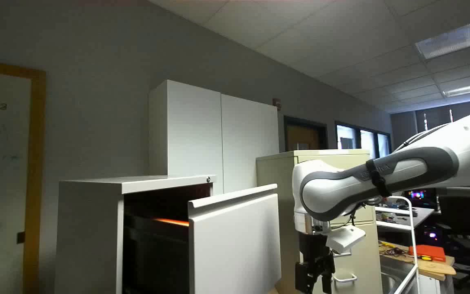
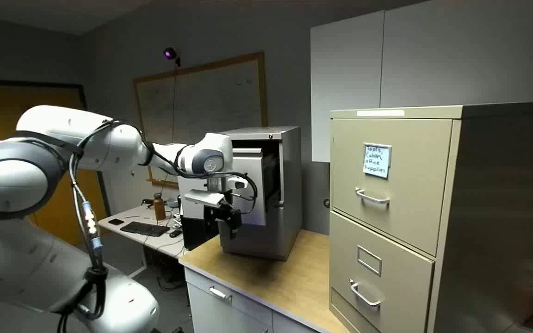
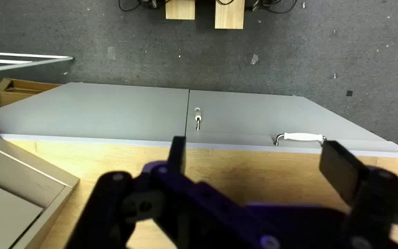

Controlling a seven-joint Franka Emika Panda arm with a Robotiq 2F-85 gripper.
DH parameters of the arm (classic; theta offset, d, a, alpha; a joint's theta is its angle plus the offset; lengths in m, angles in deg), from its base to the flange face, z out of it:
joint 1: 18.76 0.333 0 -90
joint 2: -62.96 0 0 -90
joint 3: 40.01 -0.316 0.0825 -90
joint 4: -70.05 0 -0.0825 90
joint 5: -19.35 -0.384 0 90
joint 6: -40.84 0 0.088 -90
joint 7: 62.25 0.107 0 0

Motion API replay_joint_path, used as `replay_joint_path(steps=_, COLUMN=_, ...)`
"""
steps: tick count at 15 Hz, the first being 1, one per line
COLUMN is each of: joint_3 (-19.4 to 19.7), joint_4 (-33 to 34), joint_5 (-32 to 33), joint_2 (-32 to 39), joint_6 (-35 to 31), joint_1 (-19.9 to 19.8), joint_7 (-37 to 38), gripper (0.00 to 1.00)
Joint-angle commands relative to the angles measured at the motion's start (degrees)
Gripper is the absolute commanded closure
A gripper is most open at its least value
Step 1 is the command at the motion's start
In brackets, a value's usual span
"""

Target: Close the top drawer of the filing cabinet on the left

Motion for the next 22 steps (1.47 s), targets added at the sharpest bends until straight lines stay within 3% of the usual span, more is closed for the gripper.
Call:
replay_joint_path(steps=1, joint_3=0.2, joint_4=0.1, joint_5=0.1, joint_2=0.0, joint_6=0.1, joint_1=0.2, joint_7=0.1, gripper=0.0)
replay_joint_path(steps=22, joint_3=-0.6, joint_4=1.1, joint_5=0.4, joint_2=0.5, joint_6=0.2, joint_1=0.4, joint_7=0.9, gripper=0.0)
